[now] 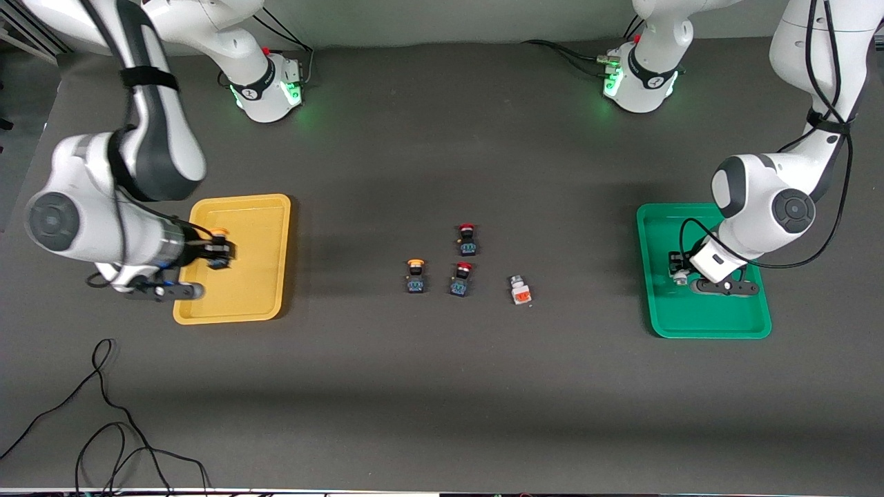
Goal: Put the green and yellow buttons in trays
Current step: 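Place the green switch in the green tray while the right gripper places yellow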
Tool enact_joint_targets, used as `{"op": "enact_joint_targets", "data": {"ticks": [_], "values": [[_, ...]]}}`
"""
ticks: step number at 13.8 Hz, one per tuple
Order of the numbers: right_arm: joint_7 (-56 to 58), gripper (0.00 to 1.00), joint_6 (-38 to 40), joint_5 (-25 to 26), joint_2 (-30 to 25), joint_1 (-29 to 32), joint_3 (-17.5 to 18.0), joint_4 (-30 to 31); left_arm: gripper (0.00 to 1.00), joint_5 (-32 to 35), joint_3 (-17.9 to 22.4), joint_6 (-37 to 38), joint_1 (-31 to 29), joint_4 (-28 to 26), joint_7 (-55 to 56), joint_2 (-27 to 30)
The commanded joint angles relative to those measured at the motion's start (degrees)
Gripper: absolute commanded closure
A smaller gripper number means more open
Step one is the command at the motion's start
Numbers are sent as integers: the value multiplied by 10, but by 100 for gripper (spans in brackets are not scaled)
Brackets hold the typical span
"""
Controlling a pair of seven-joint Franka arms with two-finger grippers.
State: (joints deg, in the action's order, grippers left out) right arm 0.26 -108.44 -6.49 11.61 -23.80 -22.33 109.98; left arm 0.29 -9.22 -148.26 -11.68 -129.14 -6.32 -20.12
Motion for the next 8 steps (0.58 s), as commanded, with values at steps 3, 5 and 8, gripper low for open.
{"op": "enact_joint_targets", "data": {"ticks": [3,5,8], "values": [[67,100,-255,-6,-11,-14,-28,199,5,7,4,79,5,34,3,32],[68,100,-301,-6,20,-15,-27,211,4,7,3,180,0,90,-3,57],[66,100,-385,-6,65,-17,-22,231,1,8,5,382,-1,224,-7,80]]}}
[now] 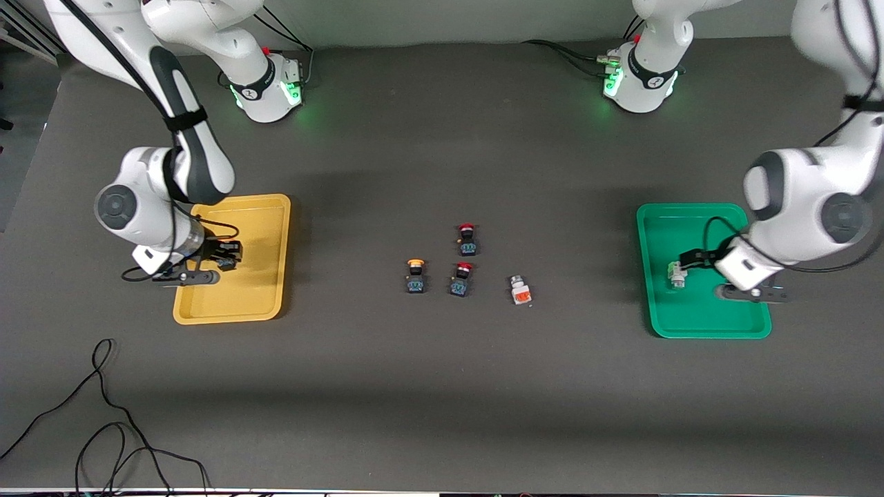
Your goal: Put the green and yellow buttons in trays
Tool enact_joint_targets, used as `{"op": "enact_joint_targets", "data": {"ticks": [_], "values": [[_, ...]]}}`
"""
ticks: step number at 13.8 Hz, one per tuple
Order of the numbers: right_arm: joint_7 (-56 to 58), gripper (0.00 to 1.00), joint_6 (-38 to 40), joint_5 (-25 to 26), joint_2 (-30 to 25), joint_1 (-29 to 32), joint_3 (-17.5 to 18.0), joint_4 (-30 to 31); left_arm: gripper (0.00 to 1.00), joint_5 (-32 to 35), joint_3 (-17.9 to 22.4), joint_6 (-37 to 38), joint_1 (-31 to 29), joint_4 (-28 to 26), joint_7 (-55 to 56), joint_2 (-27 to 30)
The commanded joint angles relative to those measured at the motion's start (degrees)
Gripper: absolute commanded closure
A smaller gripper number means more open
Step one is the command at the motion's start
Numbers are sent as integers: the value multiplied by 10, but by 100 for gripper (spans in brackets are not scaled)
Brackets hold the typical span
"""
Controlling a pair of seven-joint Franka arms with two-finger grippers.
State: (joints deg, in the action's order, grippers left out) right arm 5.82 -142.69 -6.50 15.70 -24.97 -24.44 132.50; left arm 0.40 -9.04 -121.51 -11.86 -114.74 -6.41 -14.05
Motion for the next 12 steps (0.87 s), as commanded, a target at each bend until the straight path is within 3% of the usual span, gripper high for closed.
{"op": "enact_joint_targets", "data": {"ticks": [1,3,4,5,6,10,12], "values": [[9,100,-55,-7,36,-13,-1,6,1,10,3,176,0,133,-5,20],[9,100,-67,-19,50,-16,-1,5,1,10,0,250,5,202,5,20],[10,62,-68,-46,57,-16,3,3,1,9,-4,267,10,218,10,22],[11,4,-71,-71,58,-17,11,3,1,7,-8,279,25,227,25,24],[11,0,-71,-76,57,-17,14,3,1,7,-9,280,45,230,65,25],[3,0,-49,-78,33,-18,14,0,1,6,-12,248,153,232,210,18],[2,0,42,-79,-1,-18,14,-36,1,7,-12,219,210,232,283,5]]}}
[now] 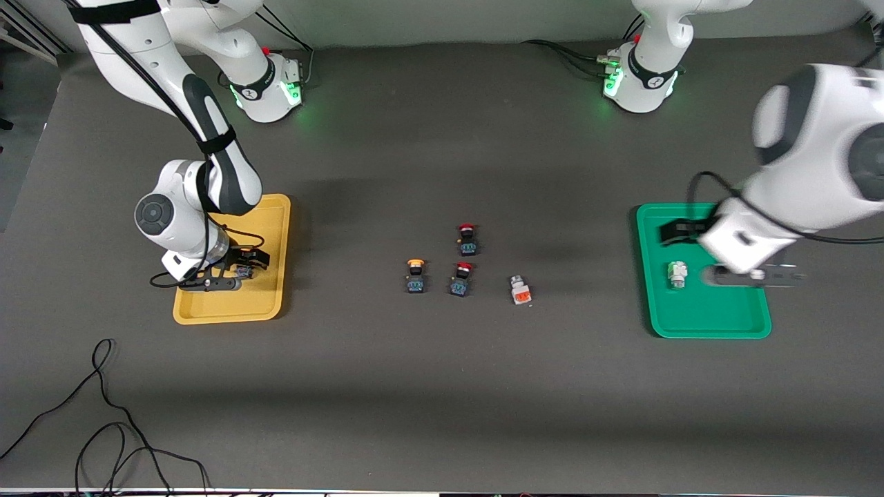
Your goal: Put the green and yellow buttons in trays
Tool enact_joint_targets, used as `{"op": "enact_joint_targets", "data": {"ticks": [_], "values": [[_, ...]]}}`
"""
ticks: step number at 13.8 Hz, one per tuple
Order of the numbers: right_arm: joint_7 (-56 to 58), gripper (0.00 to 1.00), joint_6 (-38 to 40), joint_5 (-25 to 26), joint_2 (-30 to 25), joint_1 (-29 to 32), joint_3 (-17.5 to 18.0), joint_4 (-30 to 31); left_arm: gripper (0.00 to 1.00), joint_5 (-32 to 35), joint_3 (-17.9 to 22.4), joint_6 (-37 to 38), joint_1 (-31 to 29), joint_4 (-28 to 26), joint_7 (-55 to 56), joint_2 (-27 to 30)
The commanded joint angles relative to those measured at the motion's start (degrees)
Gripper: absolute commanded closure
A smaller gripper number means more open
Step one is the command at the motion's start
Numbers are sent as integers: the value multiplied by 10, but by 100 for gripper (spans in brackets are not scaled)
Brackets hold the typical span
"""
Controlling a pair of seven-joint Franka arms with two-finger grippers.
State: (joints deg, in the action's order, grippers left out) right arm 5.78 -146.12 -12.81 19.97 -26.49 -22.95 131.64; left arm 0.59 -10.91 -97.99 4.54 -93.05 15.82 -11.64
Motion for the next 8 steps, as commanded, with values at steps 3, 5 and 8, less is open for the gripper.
{"op": "enact_joint_targets", "data": {"ticks": [3,5,8], "values": [[-46,1,258,-18,-64,-7,-3,-133,1,5,7,-61,104,16,145,-38],[-81,1,314,-18,-66,-15,-2,-184,1,6,7,-86,134,13,212,-58],[-165,0,358,-19,-57,-48,-1,-252,1,6,7,-128,152,9,319,-101]]}}
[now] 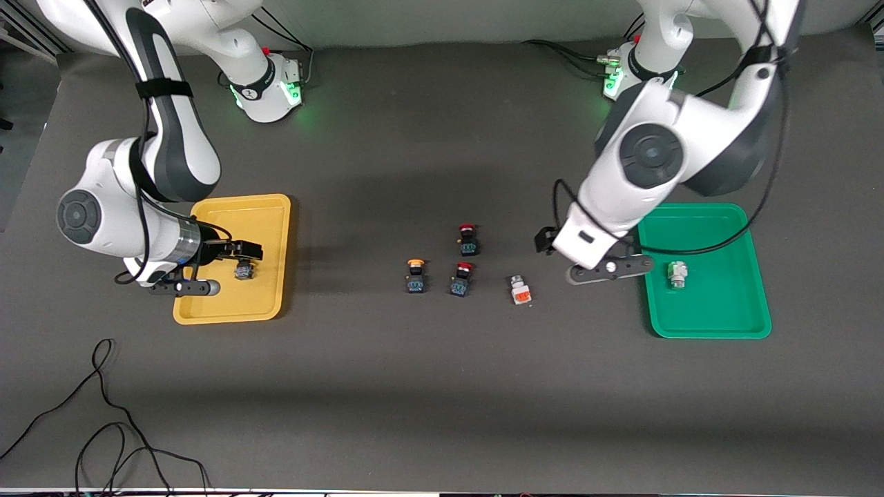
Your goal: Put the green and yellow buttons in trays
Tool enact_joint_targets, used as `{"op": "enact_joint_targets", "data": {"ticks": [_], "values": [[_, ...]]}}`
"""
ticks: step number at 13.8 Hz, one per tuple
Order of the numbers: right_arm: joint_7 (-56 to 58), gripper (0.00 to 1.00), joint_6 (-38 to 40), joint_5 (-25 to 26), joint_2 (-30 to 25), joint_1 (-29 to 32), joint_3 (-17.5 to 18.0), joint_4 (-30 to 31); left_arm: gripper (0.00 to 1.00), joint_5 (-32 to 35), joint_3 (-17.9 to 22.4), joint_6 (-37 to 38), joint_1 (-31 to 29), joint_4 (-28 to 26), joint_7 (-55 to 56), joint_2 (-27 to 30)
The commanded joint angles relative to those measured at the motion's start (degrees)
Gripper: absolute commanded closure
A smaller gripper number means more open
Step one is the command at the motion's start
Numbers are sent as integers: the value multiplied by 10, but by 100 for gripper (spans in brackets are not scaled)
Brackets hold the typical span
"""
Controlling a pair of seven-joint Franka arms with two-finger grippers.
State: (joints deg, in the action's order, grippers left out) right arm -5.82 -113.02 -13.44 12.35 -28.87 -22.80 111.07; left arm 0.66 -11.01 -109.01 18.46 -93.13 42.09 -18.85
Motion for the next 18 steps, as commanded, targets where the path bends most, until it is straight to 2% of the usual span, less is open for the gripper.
{"op": "enact_joint_targets", "data": {"ticks": [1,3,6,8,11,13,15,16,18], "values": [[-68,1,28,-18,31,-38,-2,-59,1,6,8,-27,15,10,59,-47],[-89,1,26,-53,60,-65,-2,-81,1,6,8,-72,18,5,69,-85],[-155,1,19,-56,106,-106,-2,-124,1,8,9,-143,29,1,80,-146],[-193,0,12,-72,145,-131,-2,-161,1,17,9,-164,35,1,81,-175],[-241,1,2,-91,206,-152,-1,-215,1,19,13,-202,43,2,82,-204],[-251,1,-20,-127,231,-158,-1,-225,1,33,14,-223,42,2,81,-218],[-256,0,-61,-137,256,-178,-1,-224,1,48,14,-236,42,2,81,-231],[-270,1,-82,-137,269,-188,-1,-224,2,48,14,-241,42,2,81,-235],[-292,1,-125,-137,295,-204,6,-225,15,48,14,-240,42,2,82,-235]]}}
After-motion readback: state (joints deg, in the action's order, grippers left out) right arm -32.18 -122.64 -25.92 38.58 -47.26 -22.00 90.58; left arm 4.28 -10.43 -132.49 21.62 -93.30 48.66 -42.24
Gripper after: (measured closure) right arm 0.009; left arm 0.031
